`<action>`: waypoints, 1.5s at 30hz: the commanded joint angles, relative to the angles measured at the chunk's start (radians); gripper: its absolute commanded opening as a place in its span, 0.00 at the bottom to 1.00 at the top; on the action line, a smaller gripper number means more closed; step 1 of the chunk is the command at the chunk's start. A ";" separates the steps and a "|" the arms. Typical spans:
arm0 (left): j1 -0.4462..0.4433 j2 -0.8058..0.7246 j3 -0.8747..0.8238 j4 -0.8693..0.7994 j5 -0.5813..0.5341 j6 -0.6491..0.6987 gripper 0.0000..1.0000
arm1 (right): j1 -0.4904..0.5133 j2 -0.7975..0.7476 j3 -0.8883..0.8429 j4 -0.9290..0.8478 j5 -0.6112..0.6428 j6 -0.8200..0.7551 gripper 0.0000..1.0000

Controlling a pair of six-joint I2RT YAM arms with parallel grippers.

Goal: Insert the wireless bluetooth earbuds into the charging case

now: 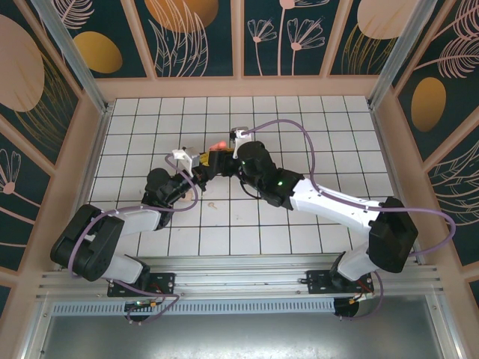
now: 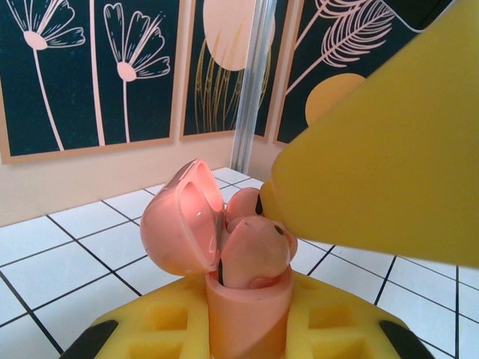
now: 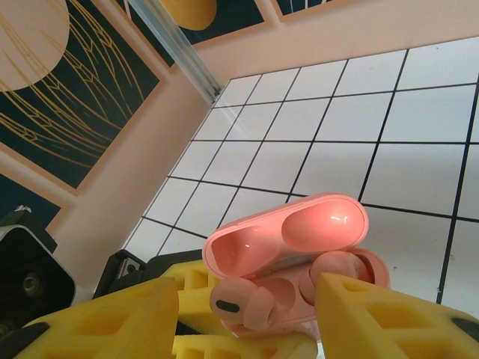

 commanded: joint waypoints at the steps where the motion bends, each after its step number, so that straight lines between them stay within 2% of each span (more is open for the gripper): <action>1: -0.001 -0.038 0.032 0.099 0.020 0.018 0.01 | -0.004 -0.038 0.032 -0.029 0.006 -0.024 0.53; 16: -0.003 -0.039 0.034 0.068 0.030 0.026 0.01 | -0.036 -0.120 0.034 0.002 -0.089 -0.050 0.56; 24: -0.002 -0.045 0.035 0.053 0.055 0.033 0.01 | -0.108 -0.124 0.062 -0.110 -0.162 -0.046 0.61; 31: -0.003 -0.035 0.062 0.036 0.210 0.049 0.03 | -0.241 -0.150 0.053 -0.098 -0.478 -0.036 0.66; 35: -0.003 -0.027 0.082 0.024 0.263 0.043 0.03 | -0.308 -0.138 0.058 -0.094 -0.671 -0.019 0.67; 40: -0.003 -0.023 0.100 0.011 0.298 0.038 0.03 | -0.340 -0.093 0.103 -0.125 -0.813 -0.029 0.67; 45: -0.003 -0.023 0.111 -0.006 0.319 0.036 0.03 | -0.351 -0.062 0.120 -0.119 -0.882 -0.026 0.67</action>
